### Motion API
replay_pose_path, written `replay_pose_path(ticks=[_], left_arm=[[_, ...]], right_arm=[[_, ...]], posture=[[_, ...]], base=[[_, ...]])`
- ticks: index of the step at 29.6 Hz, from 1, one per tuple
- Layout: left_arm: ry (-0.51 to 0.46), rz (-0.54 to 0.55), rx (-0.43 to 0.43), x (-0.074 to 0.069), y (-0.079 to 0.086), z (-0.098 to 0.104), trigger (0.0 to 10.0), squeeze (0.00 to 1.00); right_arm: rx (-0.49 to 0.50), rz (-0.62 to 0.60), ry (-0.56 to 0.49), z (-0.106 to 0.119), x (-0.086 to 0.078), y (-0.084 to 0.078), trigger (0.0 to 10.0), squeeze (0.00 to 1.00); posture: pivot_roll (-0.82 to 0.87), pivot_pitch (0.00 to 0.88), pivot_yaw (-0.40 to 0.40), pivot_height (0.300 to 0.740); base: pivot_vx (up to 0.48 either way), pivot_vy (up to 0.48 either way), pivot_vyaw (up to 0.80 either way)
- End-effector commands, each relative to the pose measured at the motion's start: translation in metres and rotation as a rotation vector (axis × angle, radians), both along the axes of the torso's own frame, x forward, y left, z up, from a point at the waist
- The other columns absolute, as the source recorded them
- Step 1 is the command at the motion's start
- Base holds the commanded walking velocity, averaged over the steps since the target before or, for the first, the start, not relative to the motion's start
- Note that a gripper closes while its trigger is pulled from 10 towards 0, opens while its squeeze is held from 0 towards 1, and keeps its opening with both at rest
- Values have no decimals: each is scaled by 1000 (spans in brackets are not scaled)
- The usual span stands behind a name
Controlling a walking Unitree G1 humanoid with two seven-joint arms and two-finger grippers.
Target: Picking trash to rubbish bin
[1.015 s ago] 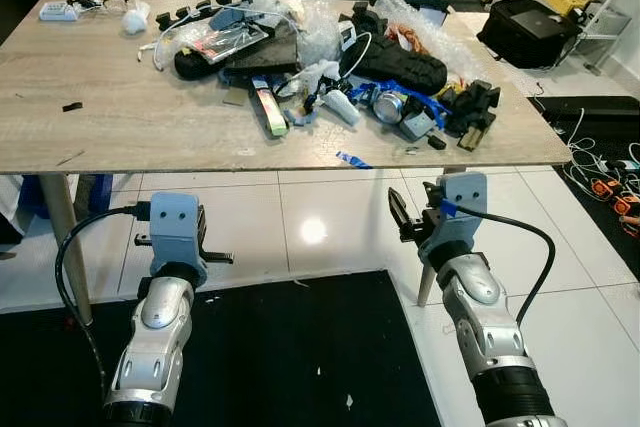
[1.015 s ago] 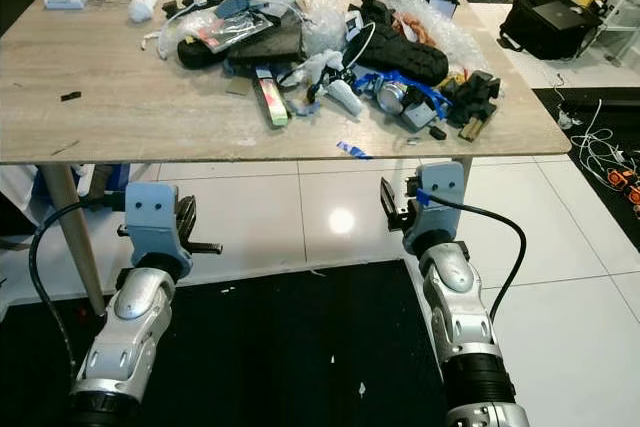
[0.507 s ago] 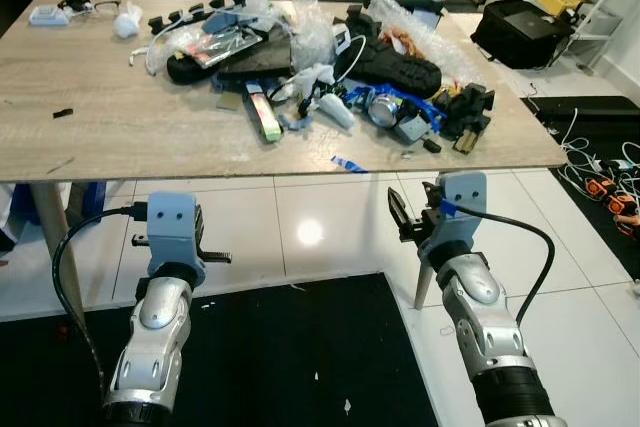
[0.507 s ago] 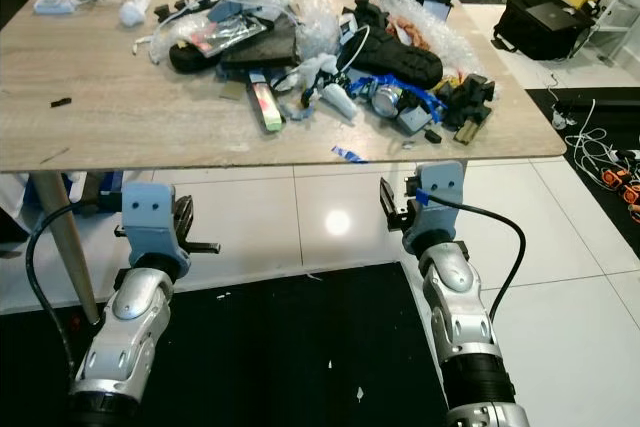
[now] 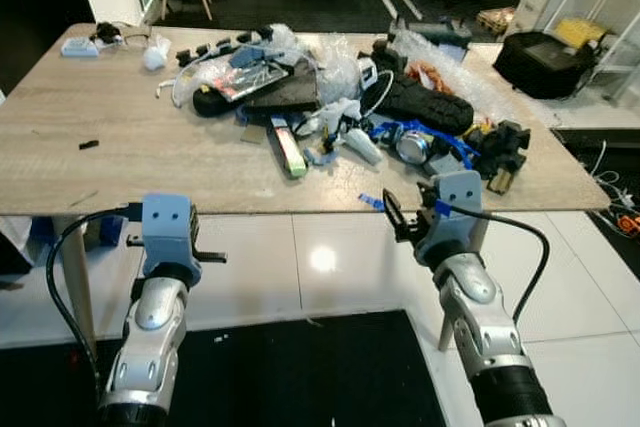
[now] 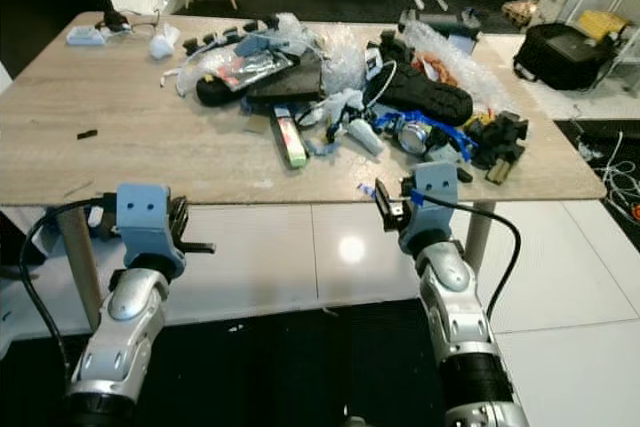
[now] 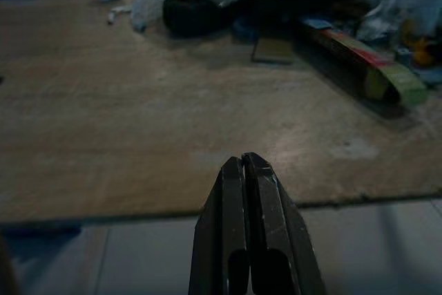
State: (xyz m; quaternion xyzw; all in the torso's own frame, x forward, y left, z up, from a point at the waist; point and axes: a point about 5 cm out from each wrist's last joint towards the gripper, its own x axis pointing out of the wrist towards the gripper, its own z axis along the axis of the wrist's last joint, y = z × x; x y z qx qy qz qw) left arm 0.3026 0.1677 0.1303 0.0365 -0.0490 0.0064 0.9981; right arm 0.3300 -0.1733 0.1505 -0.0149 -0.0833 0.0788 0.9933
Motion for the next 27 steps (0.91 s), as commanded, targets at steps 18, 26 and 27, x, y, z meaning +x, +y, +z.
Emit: replay_pose_path(ticks=[18, 26, 27], left_arm=[[-19, 21, 26, -1, 10, 6, 10000, 0], [-33, 13, 38, 0, 10, 11, 10000, 0], [-34, 13, 39, 0, 10, 11, 10000, 0]], right_arm=[[3, 230, -16, 4, -8, 29, 10000, 1000], [-56, 404, 62, -6, -16, 46, 10000, 1000], [-73, 411, 69, -7, -16, 47, 10000, 1000]], posture=[[-11, 140, -65, 740], [-15, 151, -68, 740], [-15, 151, -68, 740]], base=[[381, 0, 0], [381, 0, 0], [379, 0, 0]])
